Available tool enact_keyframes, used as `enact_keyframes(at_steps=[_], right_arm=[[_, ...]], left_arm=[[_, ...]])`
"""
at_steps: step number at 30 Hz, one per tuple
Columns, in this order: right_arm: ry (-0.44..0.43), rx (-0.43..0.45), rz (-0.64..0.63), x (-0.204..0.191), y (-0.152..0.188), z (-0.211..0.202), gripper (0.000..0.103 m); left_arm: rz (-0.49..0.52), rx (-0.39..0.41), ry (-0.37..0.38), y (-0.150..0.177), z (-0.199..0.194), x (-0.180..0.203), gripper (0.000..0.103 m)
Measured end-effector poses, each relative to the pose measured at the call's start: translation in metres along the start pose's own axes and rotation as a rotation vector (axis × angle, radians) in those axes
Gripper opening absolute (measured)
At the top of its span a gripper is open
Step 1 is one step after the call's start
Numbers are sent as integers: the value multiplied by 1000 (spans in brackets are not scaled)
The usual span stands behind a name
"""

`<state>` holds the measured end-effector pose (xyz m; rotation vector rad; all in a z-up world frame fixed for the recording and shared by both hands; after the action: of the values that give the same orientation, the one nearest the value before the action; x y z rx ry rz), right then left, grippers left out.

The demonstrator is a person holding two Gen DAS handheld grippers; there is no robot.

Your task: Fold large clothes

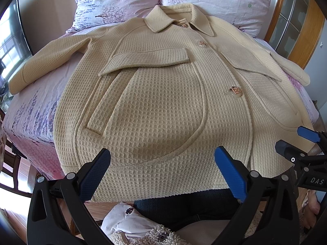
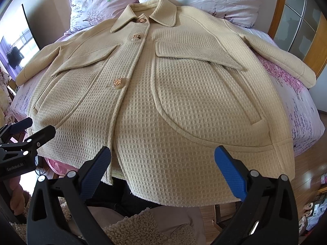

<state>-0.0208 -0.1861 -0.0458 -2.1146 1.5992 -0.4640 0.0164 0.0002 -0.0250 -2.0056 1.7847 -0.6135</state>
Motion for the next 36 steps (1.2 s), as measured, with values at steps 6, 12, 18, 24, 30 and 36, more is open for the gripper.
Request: enact_keyframes(at_steps=[6, 12, 18, 24, 30, 36], right_arm=[[0, 1, 1, -1, 0, 0, 101], [0, 0, 1, 0, 0, 0, 101], [-5, 1, 5, 0, 0, 0, 101], [-9, 3, 9, 0, 0, 0, 101], [-15, 3, 16, 0, 0, 0, 101], [-22, 5, 22, 1, 0, 0, 101]], left_arm=[[2, 1, 0, 0, -1, 3, 102], [1, 0, 1, 0, 0, 2, 102], [4, -1, -1, -1, 2, 2, 102], [4, 0, -1, -1, 2, 2, 102], [4, -1, -1, -1, 2, 2, 102], [4, -1, -1, -1, 2, 2, 102]])
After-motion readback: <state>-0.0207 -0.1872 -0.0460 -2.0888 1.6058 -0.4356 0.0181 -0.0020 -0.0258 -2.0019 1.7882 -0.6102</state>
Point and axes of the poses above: each gripper's, at about its wrist camera, not at the fingertips, and z roughly the way its jaws point, x to its right, y to its underside, the point moved 3 cm from there along z, roughly the way its jaws point, and after that the axes turned 3 degrees about -z, right-handed, at the moved point
